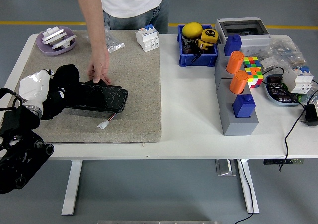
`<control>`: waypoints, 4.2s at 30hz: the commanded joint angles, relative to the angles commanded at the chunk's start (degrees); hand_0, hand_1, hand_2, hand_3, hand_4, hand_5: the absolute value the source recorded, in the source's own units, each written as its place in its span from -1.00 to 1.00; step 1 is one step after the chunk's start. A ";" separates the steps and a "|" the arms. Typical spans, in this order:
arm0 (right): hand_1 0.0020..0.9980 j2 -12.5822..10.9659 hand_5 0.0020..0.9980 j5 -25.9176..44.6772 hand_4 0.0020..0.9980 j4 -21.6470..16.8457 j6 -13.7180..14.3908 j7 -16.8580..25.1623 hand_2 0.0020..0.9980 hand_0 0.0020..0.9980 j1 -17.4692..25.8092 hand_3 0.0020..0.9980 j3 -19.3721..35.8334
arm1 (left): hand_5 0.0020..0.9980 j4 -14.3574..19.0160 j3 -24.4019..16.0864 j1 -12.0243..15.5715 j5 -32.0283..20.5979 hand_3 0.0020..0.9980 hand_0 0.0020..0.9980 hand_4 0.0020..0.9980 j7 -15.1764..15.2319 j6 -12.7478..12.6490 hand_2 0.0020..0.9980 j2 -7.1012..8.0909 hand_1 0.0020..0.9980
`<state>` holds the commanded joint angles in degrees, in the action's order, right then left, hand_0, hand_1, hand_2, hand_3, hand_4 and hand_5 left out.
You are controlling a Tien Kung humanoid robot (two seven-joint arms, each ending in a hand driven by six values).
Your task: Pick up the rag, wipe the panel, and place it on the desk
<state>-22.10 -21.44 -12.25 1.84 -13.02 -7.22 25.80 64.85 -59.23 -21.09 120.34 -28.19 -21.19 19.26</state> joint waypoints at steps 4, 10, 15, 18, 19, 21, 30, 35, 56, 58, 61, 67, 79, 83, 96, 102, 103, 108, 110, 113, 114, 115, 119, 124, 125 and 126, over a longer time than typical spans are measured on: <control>0.19 0.02 -0.08 -0.34 0.90 -0.05 -0.04 0.00 0.23 0.48 0.03 0.11 0.20 | -1.00 -0.16 -0.85 0.18 0.58 0.14 -0.61 -0.02 -0.27 -0.29 0.02 0.11 -0.39; 0.19 0.02 -0.07 -0.67 0.90 -0.11 -0.01 0.07 0.23 0.48 0.04 0.11 0.56 | -1.00 0.46 -0.26 0.15 1.05 0.14 -0.61 -0.02 -0.30 -0.50 0.02 0.52 -0.40; 0.19 0.00 -0.07 -0.86 0.90 -0.13 -0.01 0.10 0.23 0.48 -0.02 0.11 0.70 | -1.00 1.65 2.44 0.02 2.95 0.13 -0.61 -0.02 -0.78 -0.69 0.01 0.43 -0.40; 0.19 0.00 -0.07 -0.82 0.91 -0.11 -0.01 0.09 0.23 0.49 0.00 0.11 0.71 | -1.00 3.17 4.39 0.11 3.66 0.13 -0.61 -0.01 -1.10 -0.76 0.01 0.16 -0.40; 0.19 0.00 -0.07 -0.82 0.91 -0.11 -0.01 0.09 0.23 0.49 0.01 0.11 0.75 | -1.00 3.56 4.80 0.14 3.70 0.13 -0.61 -0.01 -1.17 -0.74 0.01 0.11 -0.40; 0.19 -0.02 -0.07 -0.77 0.91 -0.07 -0.01 0.07 0.23 0.49 0.04 0.11 0.74 | -1.00 4.77 6.11 0.13 3.91 0.13 -0.61 -0.01 -1.39 -0.72 0.01 0.02 -0.40; 0.19 -0.21 -0.06 -1.16 0.91 -0.07 0.10 0.09 0.23 0.49 0.12 0.12 0.92 | -1.00 9.27 13.69 -1.01 3.34 0.13 -0.61 -0.02 -2.37 -0.20 0.01 0.39 -0.40; 0.20 -0.16 -0.05 -1.13 0.92 -0.04 0.05 0.11 0.23 0.49 0.26 0.12 0.94 | -1.00 11.09 15.77 -1.32 3.02 0.14 -0.61 -0.02 -2.83 0.26 0.01 0.22 -0.40; 0.19 -0.20 -0.04 -1.84 0.94 -0.13 0.18 0.09 0.23 0.49 0.05 0.12 1.47 | -1.00 14.13 20.98 -3.38 2.51 0.14 -0.61 -0.03 -4.11 1.26 0.01 -1.02 -0.41; 0.19 -0.20 -0.04 -2.18 0.94 -0.18 0.18 0.08 0.23 0.49 0.03 0.12 1.69 | -1.00 13.88 20.68 -3.20 2.56 0.14 -0.61 -0.03 -4.19 1.30 0.01 -0.92 -0.41; 0.19 -0.19 -0.04 -2.50 0.95 -0.23 0.18 0.06 0.23 0.49 0.07 0.12 1.99 | -1.00 13.50 20.05 -2.98 2.63 0.14 -0.61 -0.03 -4.27 1.30 0.01 -0.79 -0.41; 0.20 -0.23 -0.03 -3.56 0.95 -0.38 0.22 0.00 0.23 0.49 0.13 0.13 2.97 | -1.00 12.30 17.86 -2.02 2.74 0.14 -0.61 -0.04 -4.41 1.22 0.01 -0.32 -0.41; 0.20 -0.16 -0.02 -6.29 0.96 -0.76 0.41 0.06 0.23 0.49 0.14 0.13 5.54 | -1.00 8.86 12.32 -0.79 3.24 0.13 -0.61 -0.04 -4.37 1.55 0.01 1.00 -0.41; 0.20 -0.17 -0.02 -7.55 0.96 -0.96 0.28 -0.02 0.23 0.49 0.30 0.13 6.75 | -1.00 8.16 10.39 -0.45 2.88 0.13 -0.61 -0.04 -4.55 1.96 0.01 1.48 -0.41; 0.20 -0.07 -0.02 -9.39 0.97 -1.20 -0.04 -0.16 0.23 0.49 0.29 0.13 8.24 | -1.00 5.77 4.66 0.58 3.19 0.13 -0.61 -0.05 -4.53 2.05 0.01 2.18 -0.41; 0.20 -0.09 -0.02 -9.56 0.97 -1.22 -0.05 -0.09 0.24 0.49 0.40 0.13 8.53 | -1.00 4.89 2.55 0.91 3.05 0.13 -0.61 -0.05 -4.61 2.19 0.01 2.17 -0.41; 0.20 -0.09 -0.02 -9.59 0.97 -1.22 -0.06 -0.09 0.24 0.49 0.40 0.13 8.53 | -1.00 4.71 2.34 0.92 2.89 0.13 -0.61 -0.06 -4.60 2.20 0.01 2.11 -0.41; 0.20 -0.08 -0.02 -9.84 0.97 -1.28 -0.06 -0.06 0.24 0.49 0.31 0.13 8.72 | -1.00 4.50 2.31 0.97 2.75 0.13 -0.61 -0.06 -4.62 2.22 0.01 1.94 -0.41; 0.20 -0.06 -0.01 -10.06 0.98 -1.32 -0.04 -0.04 0.24 0.49 0.32 0.13 8.98 | -1.00 4.74 2.64 0.93 2.57 0.13 -0.61 -0.05 -4.58 2.15 0.01 1.87 -0.41; 0.20 -0.08 -0.01 -10.08 0.98 -1.34 -0.09 -0.04 0.24 0.49 0.33 0.13 8.98 | -1.00 5.49 3.78 0.75 2.38 0.13 -0.61 -0.05 -4.61 2.13 0.01 1.62 -0.41; 0.20 -0.09 -0.01 -10.09 0.98 -1.34 -0.09 -0.03 0.24 0.49 0.34 0.13 8.99 | -1.00 5.82 4.24 0.66 2.35 0.13 -0.61 -0.05 -4.64 2.14 0.01 1.51 -0.41; 0.20 -0.09 -0.01 -10.11 0.98 -1.34 -0.09 -0.03 0.24 0.49 0.35 0.13 9.02 | -1.00 6.16 4.69 0.56 2.24 0.13 -0.61 -0.06 -4.67 2.13 0.01 1.41 -0.41; 0.20 -0.11 -0.01 -9.85 0.98 -1.32 -0.12 -0.01 0.24 0.49 0.38 0.13 8.78 | -1.00 7.00 7.59 -0.87 0.58 0.13 -0.61 -0.06 -4.72 2.08 0.01 0.61 -0.41; 0.20 -0.13 -0.01 -10.06 0.99 -1.33 -0.03 0.03 0.24 0.49 0.28 0.14 9.09 | -1.00 7.67 10.76 -2.31 -0.49 0.13 -0.61 -0.06 -4.89 2.20 0.01 -0.69 -0.42; 0.20 -0.12 -0.01 -10.21 0.99 -1.29 -0.02 0.02 0.24 0.49 0.29 0.14 9.41 | -1.00 7.92 11.77 -2.57 -0.72 0.13 -0.61 -0.06 -4.99 2.32 0.01 -0.89 -0.42; 0.20 -0.11 -0.01 -10.37 0.99 -1.23 0.00 0.02 0.24 0.49 0.30 0.14 9.74 | -1.00 8.15 12.54 -2.77 -0.81 0.13 -0.61 -0.06 -5.03 2.34 0.01 -1.00 -0.42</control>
<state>-22.21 -31.81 -13.48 1.84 -13.00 -6.92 35.54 73.01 -46.69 -23.85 119.53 -33.21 -18.85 18.26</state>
